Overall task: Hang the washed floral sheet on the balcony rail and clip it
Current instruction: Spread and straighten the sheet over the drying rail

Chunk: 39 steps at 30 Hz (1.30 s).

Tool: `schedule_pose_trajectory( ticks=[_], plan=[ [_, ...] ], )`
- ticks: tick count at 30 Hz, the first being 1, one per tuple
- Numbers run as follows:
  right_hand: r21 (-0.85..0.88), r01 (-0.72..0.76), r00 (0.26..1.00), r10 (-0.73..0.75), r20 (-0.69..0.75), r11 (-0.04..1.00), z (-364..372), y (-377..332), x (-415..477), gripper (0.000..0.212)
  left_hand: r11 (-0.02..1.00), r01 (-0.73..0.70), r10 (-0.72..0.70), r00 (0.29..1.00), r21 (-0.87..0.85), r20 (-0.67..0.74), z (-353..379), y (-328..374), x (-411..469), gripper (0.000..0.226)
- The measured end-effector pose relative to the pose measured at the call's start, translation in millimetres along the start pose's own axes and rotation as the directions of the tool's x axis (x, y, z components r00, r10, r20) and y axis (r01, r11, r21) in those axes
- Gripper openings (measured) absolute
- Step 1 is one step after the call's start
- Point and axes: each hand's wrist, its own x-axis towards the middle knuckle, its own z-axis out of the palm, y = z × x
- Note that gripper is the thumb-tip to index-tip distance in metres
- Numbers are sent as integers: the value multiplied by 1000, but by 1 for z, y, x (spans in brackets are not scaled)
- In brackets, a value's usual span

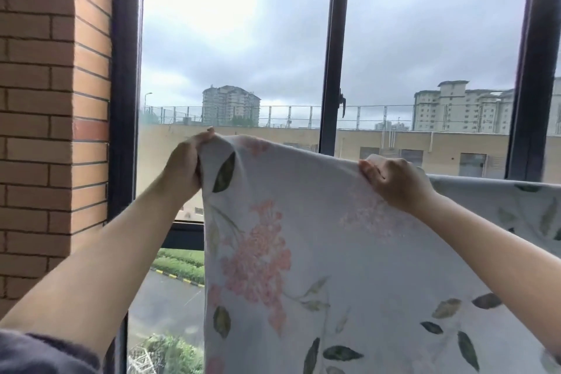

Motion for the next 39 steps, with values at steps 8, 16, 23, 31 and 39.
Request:
schedule_pose_trajectory(
  ticks=[8, 16, 23, 31, 39],
  plan=[
    [150, 29, 999, -32, 21, 988, -3, 7, 10, 41, 998, 46, -43, 997, 43, -65, -33, -3, 20, 39],
    [264, 127, 991, -130, -6, 956, -20, 2, 32, 42, 993, 0, 3, 1000, 118, -27, -40, -14, 18, 30],
    [129, 157, 988, -156, -16, 979, -8, 3, 21, 40, 999, -34, 39, 989, 35, -141, -32, -14, 12, 28],
    [42, 175, 979, -178, 103, 984, -4, 0, 10, 55, 974, 57, 2, 966, 220, -257, -56, -36, 16, 23],
    [-78, 217, 954, -228, -196, 973, 11, 26, -2, 47, 510, 20, 263, 948, 860, -177, 0, -54, 3, 16]
  ],
)
